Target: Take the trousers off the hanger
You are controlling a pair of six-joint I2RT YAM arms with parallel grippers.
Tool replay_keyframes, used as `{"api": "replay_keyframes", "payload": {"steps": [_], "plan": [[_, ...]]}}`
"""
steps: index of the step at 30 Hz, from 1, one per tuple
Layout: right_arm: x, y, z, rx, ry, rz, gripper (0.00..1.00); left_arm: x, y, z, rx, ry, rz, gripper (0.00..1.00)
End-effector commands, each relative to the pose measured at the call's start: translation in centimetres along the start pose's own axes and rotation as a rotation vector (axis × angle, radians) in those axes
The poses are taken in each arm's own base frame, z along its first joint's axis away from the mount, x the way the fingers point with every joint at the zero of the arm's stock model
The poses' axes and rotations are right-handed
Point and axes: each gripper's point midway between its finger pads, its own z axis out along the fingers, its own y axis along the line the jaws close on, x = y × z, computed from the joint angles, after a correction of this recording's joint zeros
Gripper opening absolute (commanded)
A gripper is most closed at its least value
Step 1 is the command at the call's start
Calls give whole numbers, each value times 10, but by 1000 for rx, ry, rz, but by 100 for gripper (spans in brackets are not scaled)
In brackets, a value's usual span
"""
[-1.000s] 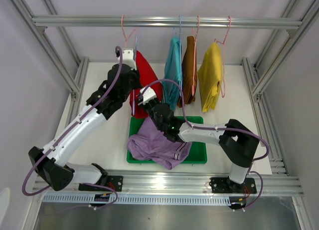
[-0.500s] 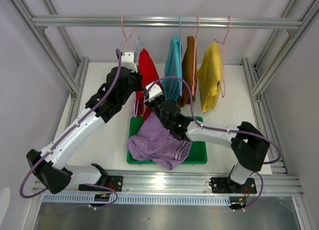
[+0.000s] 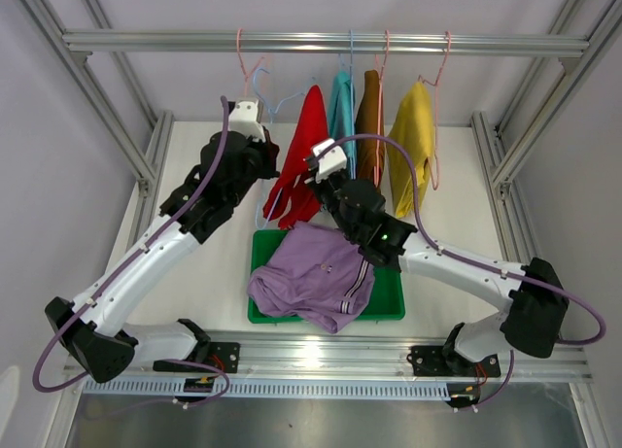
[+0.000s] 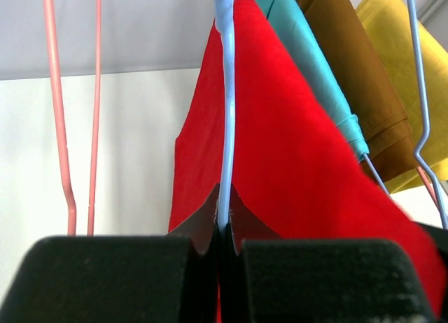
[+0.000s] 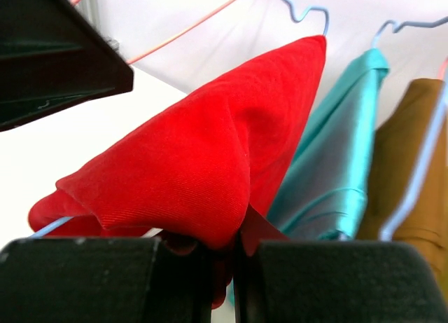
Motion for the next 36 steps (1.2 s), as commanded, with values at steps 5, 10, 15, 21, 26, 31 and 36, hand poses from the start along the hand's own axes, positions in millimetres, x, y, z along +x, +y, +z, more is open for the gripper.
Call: {"api": "replay_keyframes", "payload": {"steps": [5,10,15,21,26,31,36], "plan": [[-129,-60,-31,102,-248,108,0,-7,-8,-2,39,-24,-6,0],[-153,-75,-42,117,-268,96,0,2,-8,4,33,3,11,1],[-178,-94,-59,144,-291,78,0,5,-6,7,20,10,26,0],[-191,-113,-84,150,-288,63,0,8,-5,9,17,18,43,0],[-172,-122,-111,139,-265,88,0,8,1,10,-6,11,72,1],[-168,-148,-144,193,-270,93,0,23,-2,20,-5,51,83,0],[-169,-162,-166,203,-266,102,0,36,-4,27,-19,85,105,1]]}}
